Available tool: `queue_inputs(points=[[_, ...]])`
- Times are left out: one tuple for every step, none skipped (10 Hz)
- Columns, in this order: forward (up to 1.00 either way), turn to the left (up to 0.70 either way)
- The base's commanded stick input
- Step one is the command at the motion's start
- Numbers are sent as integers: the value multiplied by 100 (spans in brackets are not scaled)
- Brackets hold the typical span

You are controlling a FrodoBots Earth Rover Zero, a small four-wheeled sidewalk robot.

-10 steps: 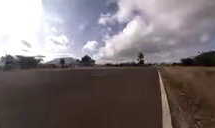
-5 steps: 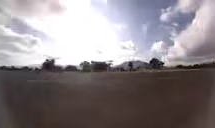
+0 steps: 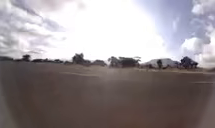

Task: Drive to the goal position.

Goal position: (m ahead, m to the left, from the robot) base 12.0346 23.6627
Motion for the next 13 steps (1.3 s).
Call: queue_inputs(points=[[0, 76], [0, 76], [0, 79], [0, 77], [0, 80], [0, 80], [0, 78], [0, 79], [0, 76], [0, 76], [0, 76], [0, 76], [0, 76]])
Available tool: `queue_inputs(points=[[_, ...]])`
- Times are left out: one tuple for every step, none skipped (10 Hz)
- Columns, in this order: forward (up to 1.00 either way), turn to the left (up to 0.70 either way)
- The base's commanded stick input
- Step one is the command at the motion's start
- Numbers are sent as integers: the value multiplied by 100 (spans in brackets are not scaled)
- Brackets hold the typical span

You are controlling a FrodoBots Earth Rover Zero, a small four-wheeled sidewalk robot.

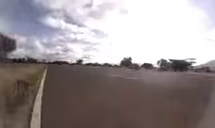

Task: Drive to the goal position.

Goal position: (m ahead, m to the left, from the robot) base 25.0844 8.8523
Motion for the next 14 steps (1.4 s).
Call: queue_inputs(points=[[0, 76], [0, 79], [0, 80], [0, 69], [0, 56], [0, 44], [0, 31], [0, 18], [0, 6], [0, 0], [0, 0], [0, 0], [0, 0], [0, 0]])
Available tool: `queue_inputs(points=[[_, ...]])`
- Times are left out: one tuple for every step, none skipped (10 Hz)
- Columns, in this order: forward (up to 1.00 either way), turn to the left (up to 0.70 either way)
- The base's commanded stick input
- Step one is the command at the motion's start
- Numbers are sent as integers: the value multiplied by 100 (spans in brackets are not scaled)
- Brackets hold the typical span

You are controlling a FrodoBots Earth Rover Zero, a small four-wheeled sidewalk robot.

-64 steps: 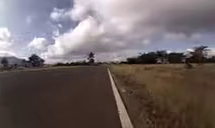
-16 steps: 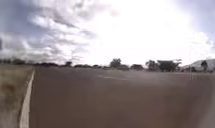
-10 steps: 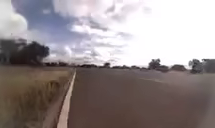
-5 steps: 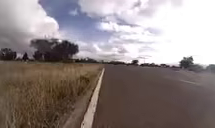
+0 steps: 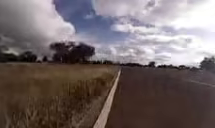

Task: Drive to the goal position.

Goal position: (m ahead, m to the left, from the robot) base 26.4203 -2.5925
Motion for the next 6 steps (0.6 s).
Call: queue_inputs(points=[[0, 0], [0, 0], [0, 0], [0, 0], [0, -13], [0, -63]])
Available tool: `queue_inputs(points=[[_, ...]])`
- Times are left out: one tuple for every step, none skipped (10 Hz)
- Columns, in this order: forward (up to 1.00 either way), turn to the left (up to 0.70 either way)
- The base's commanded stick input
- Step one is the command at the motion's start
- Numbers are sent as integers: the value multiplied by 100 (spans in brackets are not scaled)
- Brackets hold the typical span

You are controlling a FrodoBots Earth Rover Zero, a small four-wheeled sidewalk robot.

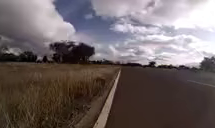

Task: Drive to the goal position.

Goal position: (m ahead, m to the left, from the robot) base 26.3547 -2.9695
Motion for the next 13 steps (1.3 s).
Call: queue_inputs(points=[[0, -98], [0, -97], [0, -96], [0, -96], [0, -96], [0, -96], [0, -83], [0, -84], [0, -82], [0, -81], [0, -82], [0, -83], [0, -49]])
